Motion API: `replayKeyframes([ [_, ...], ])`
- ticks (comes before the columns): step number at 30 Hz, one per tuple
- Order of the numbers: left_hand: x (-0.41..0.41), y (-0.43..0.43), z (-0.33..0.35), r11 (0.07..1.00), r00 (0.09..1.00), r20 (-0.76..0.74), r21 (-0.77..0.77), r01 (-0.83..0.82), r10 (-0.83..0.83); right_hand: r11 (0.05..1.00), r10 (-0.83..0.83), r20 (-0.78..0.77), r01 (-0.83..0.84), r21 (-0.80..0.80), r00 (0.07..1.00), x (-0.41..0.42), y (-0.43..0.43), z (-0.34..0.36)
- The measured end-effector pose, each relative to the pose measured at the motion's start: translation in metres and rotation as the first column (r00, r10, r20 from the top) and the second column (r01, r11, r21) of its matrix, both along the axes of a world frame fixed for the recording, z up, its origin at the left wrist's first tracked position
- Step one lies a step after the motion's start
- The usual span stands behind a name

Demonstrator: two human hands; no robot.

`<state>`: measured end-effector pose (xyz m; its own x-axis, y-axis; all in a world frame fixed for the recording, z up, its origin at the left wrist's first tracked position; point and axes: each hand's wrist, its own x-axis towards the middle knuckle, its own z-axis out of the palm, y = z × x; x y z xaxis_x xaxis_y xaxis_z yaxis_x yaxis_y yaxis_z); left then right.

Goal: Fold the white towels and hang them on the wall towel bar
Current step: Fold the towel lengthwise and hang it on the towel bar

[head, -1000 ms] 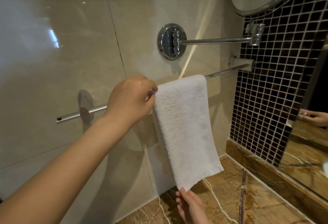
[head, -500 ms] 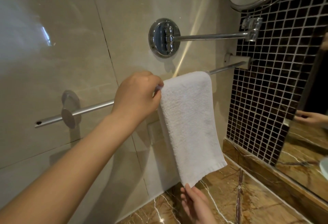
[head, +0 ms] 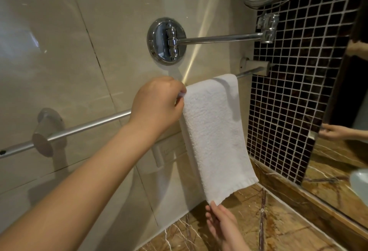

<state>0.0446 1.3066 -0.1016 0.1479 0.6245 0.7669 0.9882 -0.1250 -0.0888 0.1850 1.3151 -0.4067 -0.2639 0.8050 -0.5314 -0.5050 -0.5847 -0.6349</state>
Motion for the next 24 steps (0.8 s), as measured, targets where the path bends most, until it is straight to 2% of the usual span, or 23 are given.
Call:
replayKeyframes([
  [10,0.018,0.023,-0.001,1.000,1.000,-0.023,0.008,0.008,-0.008,0.998,-0.060,0.008,0.060,-0.005,0.998,0.017,0.018,0.002],
  [24,0.042,0.056,-0.004,0.998,0.998,0.027,0.011,0.059,-0.059,0.991,-0.130,0.001,0.130,0.004,0.991,0.041,0.041,0.003],
])
